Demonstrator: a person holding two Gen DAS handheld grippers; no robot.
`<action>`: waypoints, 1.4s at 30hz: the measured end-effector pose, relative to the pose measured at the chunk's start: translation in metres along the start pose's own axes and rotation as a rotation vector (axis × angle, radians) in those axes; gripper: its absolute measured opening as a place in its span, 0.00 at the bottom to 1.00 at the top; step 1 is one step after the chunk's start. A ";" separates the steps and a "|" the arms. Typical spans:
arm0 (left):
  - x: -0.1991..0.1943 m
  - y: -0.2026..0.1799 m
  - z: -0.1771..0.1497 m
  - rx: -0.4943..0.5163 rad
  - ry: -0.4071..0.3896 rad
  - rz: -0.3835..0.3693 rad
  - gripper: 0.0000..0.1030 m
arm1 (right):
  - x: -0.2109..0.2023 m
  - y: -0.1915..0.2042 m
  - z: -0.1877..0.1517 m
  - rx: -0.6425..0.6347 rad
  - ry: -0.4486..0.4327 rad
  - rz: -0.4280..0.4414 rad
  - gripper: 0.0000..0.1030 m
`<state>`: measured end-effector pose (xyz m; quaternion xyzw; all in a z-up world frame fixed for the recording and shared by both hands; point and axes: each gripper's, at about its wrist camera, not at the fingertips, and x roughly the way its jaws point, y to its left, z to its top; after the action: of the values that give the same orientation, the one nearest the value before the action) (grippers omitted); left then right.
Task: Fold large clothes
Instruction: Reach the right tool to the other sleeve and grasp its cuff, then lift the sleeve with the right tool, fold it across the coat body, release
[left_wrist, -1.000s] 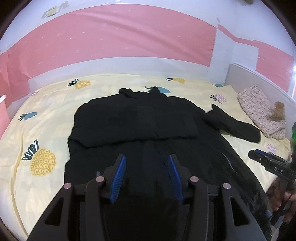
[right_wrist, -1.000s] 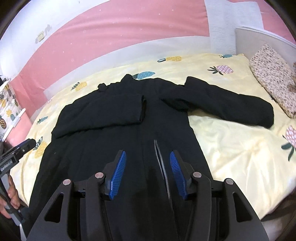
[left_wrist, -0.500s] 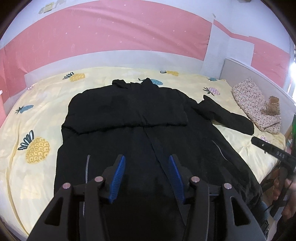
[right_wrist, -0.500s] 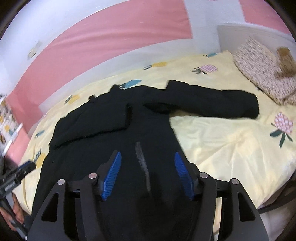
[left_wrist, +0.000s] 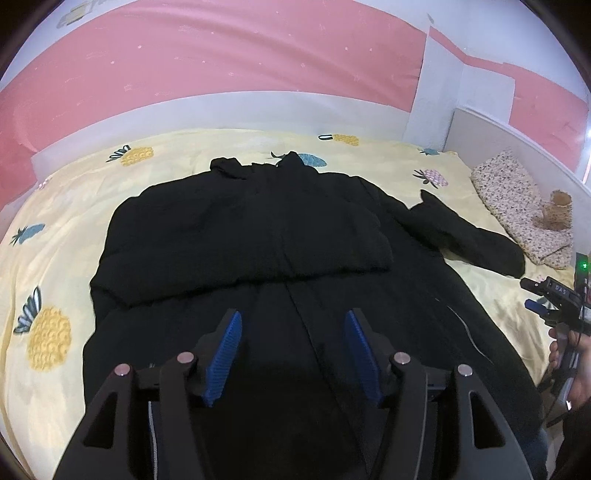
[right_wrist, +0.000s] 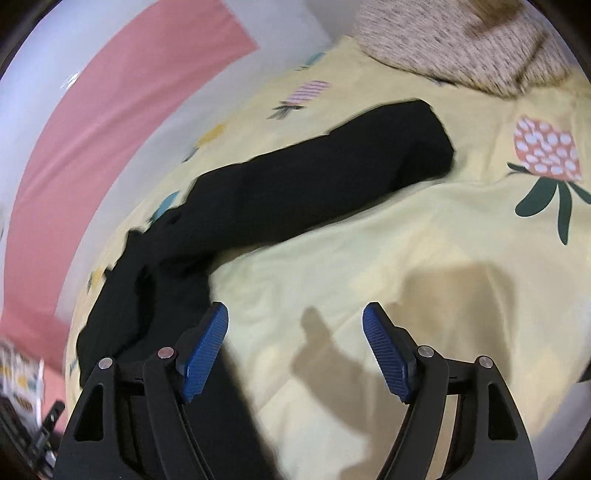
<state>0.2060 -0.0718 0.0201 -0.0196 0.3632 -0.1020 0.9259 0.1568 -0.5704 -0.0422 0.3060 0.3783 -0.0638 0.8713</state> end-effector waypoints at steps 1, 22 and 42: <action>0.006 0.002 0.003 -0.001 0.001 0.001 0.59 | 0.006 -0.008 0.006 0.022 0.000 0.002 0.73; 0.062 0.068 -0.002 -0.138 0.066 0.051 0.59 | 0.052 -0.031 0.107 0.207 -0.148 -0.063 0.20; 0.008 0.131 -0.020 -0.238 -0.040 0.111 0.59 | -0.014 0.354 0.000 -0.590 -0.138 0.317 0.18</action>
<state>0.2212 0.0553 -0.0145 -0.1110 0.3549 -0.0064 0.9283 0.2684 -0.2874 0.1395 0.0906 0.2684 0.1639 0.9449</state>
